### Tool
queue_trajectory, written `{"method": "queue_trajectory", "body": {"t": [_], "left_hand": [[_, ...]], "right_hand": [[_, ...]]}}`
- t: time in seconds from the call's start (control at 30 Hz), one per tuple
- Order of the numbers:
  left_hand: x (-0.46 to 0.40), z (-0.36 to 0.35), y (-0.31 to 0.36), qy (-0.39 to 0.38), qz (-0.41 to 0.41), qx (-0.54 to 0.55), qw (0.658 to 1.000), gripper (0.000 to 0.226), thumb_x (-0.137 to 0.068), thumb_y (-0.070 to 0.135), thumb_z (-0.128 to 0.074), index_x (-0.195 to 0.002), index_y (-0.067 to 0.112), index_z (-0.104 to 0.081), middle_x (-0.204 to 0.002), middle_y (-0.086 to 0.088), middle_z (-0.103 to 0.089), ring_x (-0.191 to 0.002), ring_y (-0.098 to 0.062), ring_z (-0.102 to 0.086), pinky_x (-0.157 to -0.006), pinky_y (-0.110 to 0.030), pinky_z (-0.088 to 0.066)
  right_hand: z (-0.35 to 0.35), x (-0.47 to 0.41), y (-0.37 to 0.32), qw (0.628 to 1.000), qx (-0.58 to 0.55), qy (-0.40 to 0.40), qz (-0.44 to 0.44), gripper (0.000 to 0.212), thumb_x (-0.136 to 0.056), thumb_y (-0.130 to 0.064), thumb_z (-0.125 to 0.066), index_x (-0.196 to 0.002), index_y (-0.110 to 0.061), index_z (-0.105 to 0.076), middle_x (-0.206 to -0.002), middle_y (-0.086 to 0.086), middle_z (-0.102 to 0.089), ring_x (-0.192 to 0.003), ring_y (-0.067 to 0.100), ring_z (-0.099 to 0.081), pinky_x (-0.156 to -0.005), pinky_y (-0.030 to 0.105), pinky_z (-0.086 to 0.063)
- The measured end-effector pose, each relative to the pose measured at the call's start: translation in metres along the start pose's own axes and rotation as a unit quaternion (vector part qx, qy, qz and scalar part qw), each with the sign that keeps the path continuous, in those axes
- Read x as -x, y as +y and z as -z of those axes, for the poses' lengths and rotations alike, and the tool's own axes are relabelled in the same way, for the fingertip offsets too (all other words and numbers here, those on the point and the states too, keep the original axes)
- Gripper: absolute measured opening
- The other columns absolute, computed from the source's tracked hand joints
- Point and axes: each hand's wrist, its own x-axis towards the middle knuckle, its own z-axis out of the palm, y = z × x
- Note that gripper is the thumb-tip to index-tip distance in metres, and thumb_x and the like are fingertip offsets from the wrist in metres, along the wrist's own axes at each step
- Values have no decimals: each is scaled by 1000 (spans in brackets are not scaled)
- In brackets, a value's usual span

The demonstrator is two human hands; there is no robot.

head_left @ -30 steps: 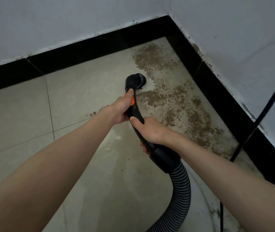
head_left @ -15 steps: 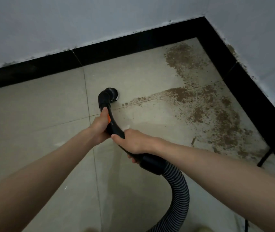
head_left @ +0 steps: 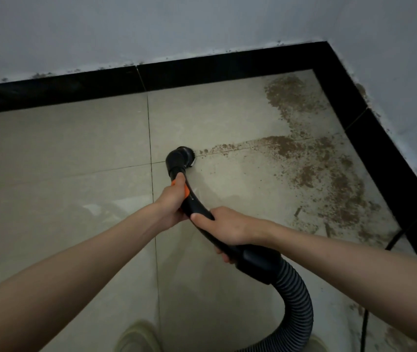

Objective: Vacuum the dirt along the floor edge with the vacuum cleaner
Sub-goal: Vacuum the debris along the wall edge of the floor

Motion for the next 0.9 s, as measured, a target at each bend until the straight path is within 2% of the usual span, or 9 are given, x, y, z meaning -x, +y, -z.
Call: {"method": "queue_trajectory", "body": {"t": [0.2, 0.3, 0.4, 0.63, 0.73, 0.9], "left_hand": [[0, -17, 9, -29, 9, -28, 999, 55, -100, 49, -34, -130, 4, -45, -99, -11, -56, -86, -24, -57, -68, -36, -48], [-2, -24, 17, -38, 2, -49, 998, 56, -100, 48, -33, -134, 4, -43, -88, -8, -53, -75, -21, -54, -60, -33, -47], [-4, -30, 21, -52, 1, -70, 996, 56, -100, 48, -33, -133, 4, -42, -82, -8, -51, -71, -20, -53, -59, -33, -46], [-5, -51, 20, -74, 2, -117, 990, 41, -100, 49, -31, -108, 10, -43, -79, -5, -50, -66, -17, -52, -48, -28, -46], [-6, -62, 20, -87, 1, -124, 988, 39, -101, 48, -32, -104, 11, -43, -79, -4, -50, -66, -16, -52, -47, -27, -47], [-11, -76, 27, -98, -3, -134, 986, 41, -101, 48, -32, -84, 13, -46, -72, -3, -50, -62, -15, -53, -38, -20, -45]], "right_hand": [[8, 9, 1, 999, -38, 22, -15, 52, -100, -54, -38, -86, -4, -46, -57, 10, -56, -36, 19, -55, -43, 28, -50], [13, 11, -1, 998, -58, 34, -19, 51, -101, -52, -38, -84, -4, -46, -56, 11, -57, -36, 19, -55, -41, 27, -50], [16, 12, -1, 996, -69, 44, -24, 51, -101, -52, -38, -86, -4, -46, -62, 13, -57, -36, 19, -55, -40, 27, -50], [23, 18, 14, 992, -97, 69, -35, 51, -100, -53, -38, -89, -4, -46, -64, 14, -57, -36, 19, -56, -41, 27, -50], [26, 20, 20, 990, -106, 83, -41, 50, -100, -53, -39, -89, -4, -45, -63, 14, -57, -37, 20, -56, -41, 27, -49], [37, 22, 23, 985, -137, 97, -44, 49, -99, -52, -40, -86, -5, -45, -58, 12, -56, -36, 20, -55, -40, 27, -48]]}}
